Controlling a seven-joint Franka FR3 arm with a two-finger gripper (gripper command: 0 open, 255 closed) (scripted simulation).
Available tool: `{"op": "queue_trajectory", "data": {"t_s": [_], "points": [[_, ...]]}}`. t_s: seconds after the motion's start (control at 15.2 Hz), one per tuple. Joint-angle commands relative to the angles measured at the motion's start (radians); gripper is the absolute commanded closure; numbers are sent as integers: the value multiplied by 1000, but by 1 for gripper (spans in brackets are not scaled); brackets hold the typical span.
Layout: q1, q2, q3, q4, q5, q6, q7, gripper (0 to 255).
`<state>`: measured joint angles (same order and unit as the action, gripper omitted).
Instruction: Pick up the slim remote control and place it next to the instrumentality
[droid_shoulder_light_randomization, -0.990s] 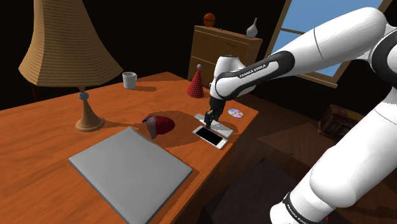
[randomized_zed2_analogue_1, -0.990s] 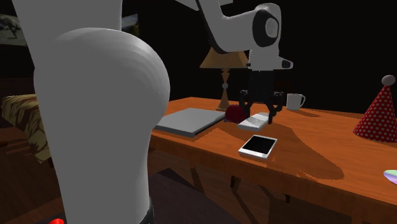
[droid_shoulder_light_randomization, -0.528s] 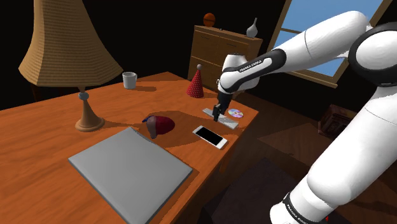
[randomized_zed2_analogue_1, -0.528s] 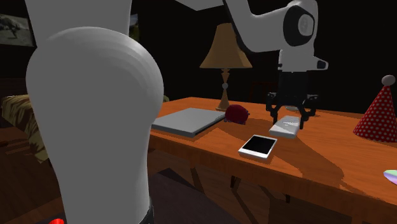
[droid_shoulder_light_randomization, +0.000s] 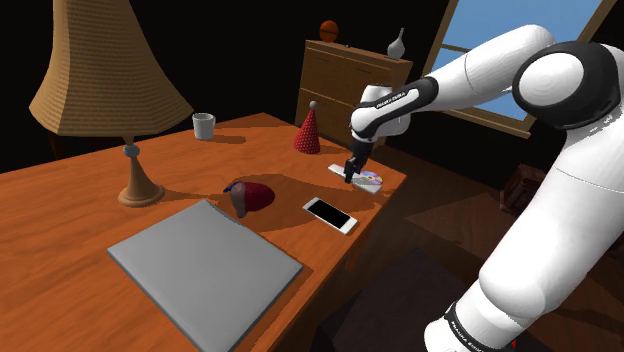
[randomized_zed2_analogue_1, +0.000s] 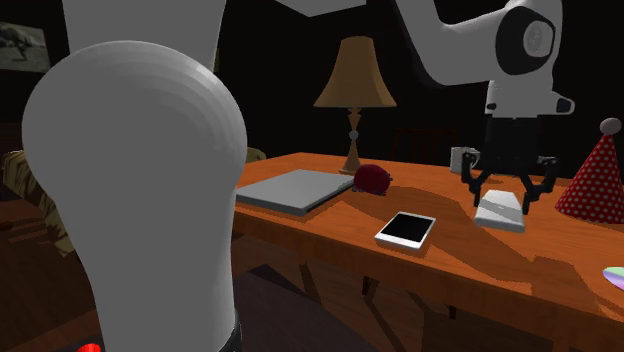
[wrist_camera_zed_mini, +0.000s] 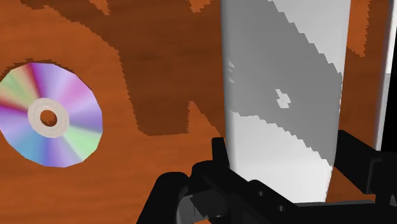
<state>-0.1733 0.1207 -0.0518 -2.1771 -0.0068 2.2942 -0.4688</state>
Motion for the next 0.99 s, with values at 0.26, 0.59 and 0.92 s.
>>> {"op": "queue_trajectory", "data": {"t_s": [0.26, 0.59, 0.92], "points": [[-3, 52, -1, -22, 4, 75, -7, 255], [-4, 100, 0, -36, 7, 136, -8, 255], [-4, 112, 0, -38, 8, 150, -9, 255]]}}
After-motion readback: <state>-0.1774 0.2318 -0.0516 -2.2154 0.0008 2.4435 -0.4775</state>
